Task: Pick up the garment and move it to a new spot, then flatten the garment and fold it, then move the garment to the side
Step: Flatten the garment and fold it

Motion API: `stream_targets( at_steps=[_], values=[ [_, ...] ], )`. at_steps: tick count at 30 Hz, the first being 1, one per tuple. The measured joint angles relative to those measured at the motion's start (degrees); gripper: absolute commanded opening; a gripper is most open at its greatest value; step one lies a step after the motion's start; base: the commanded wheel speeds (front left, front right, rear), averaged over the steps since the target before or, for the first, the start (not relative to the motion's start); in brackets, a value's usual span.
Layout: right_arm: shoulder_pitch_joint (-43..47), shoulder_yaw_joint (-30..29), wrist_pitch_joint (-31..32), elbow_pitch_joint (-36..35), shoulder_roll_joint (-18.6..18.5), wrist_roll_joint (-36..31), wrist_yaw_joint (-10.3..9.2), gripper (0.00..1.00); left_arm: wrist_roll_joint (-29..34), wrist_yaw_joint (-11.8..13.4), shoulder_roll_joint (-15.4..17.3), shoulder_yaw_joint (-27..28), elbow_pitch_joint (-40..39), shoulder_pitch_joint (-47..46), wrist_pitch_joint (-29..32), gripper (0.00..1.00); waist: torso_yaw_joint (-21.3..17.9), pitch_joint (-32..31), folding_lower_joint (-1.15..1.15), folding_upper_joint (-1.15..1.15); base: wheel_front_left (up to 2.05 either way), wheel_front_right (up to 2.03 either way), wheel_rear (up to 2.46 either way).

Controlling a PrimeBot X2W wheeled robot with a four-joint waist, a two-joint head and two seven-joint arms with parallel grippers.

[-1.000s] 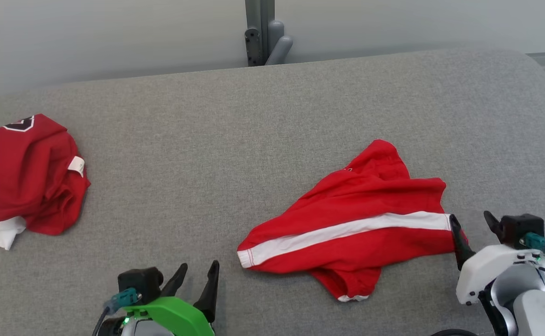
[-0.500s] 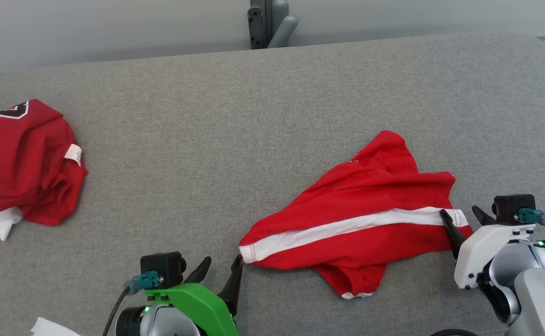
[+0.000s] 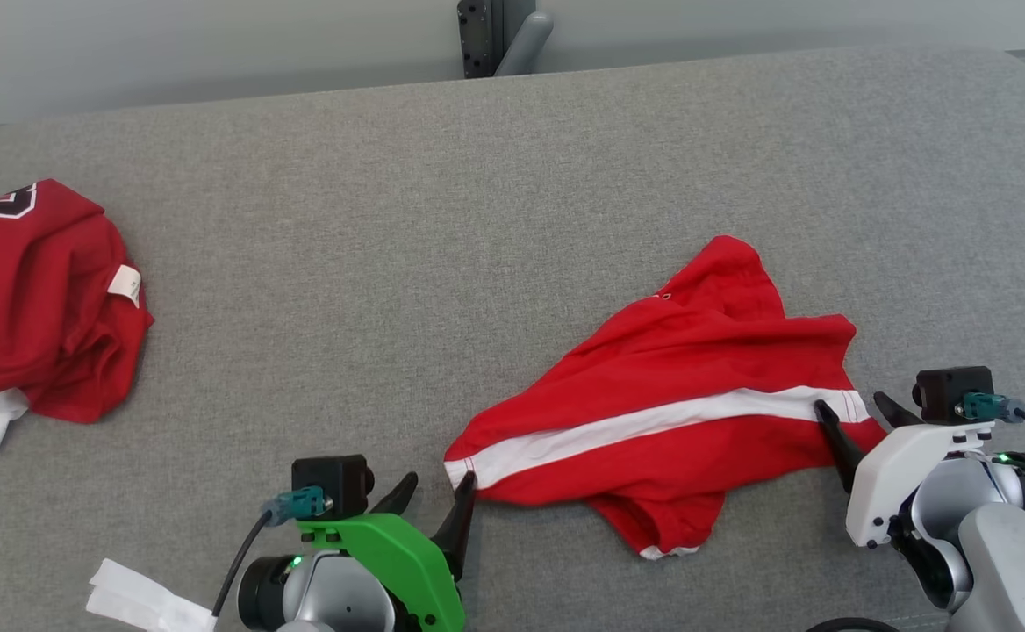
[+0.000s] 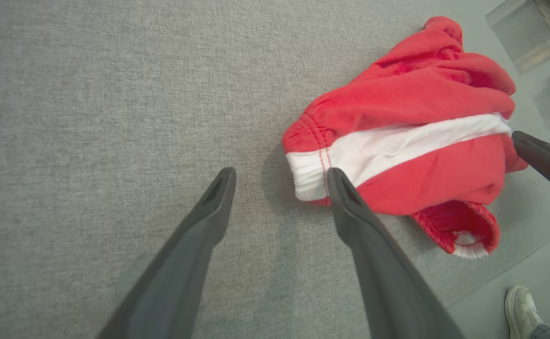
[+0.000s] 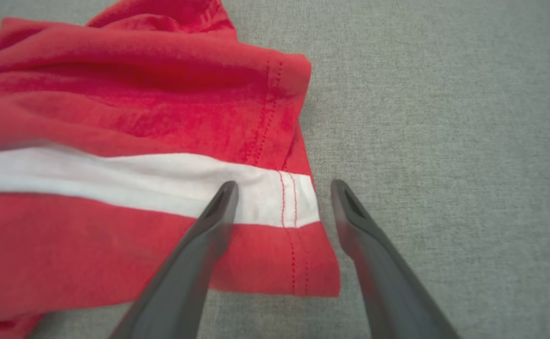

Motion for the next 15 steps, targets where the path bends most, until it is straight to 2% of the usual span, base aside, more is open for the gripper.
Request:
stream_targets(
  at_steps=[1, 2, 3, 4, 5, 9, 12, 15],
  values=[
    [-0.05, 0.34, -0.03, 0.1, -0.16, 0.08, 0.0, 0.93, -0.05, -0.09, 0.0, -0.23, 0.29, -0.23, 0.24, 1.0, -0.01, 0.12, 0.0, 0.0, 0.0, 0.0, 0.0],
    [-0.16, 0.71, -0.02, 0.24, -0.3, 0.48, 0.0, 0.8, -0.16, -0.1, 0.0, -0.38, 0.49, -0.41, 0.23, 1.0, -0.03, 0.23, 0.0, 0.0, 0.0, 0.0, 0.0],
    [-0.26, 1.03, -0.02, 0.32, -0.44, 0.71, 0.0, 0.71, -0.37, -0.1, 0.0, -0.47, 0.67, -0.57, 0.21, 1.0, -0.04, 0.33, 0.0, 0.0, 0.0, 0.0, 0.0],
    [-0.35, 1.23, -0.07, 0.35, -0.57, 0.99, 0.0, 0.57, -0.43, -0.11, -0.01, -0.55, 0.85, -0.65, 0.13, 1.0, -0.05, 0.43, 0.0, 0.0, 0.0, 0.0, 0.0],
    [-0.44, 1.37, -0.18, 0.42, -0.71, 1.02, 0.0, 0.48, -0.45, -0.11, 0.0, -0.64, 1.05, -0.68, 0.12, 1.0, -0.05, 0.56, 0.0, 0.0, 0.0, 0.0, 0.0],
    [-0.65, 1.87, -0.36, 0.65, -1.15, 1.62, 0.0, 0.38, -0.73, -0.11, -0.01, -0.9, 1.68, -1.21, -0.21, 1.0, -0.01, 1.02, 0.0, 0.0, 0.0, 0.0, 0.0],
    [-0.77, 2.14, -0.54, 0.92, -1.42, 2.16, 0.0, 0.43, -1.03, -0.18, -0.01, -1.14, 1.97, -1.68, -0.31, 1.0, 0.0, 1.32, 0.0, 0.0, 0.0, 0.0, 0.0],
    [-1.16, 2.13, -0.79, 1.23, -1.65, 2.32, 0.0, 0.43, -1.1, -0.26, -0.01, -1.34, 2.16, -1.82, -0.27, 1.0, -0.02, 1.47, 0.0, 0.0, 0.0, 0.0, 0.0]
  ],
)
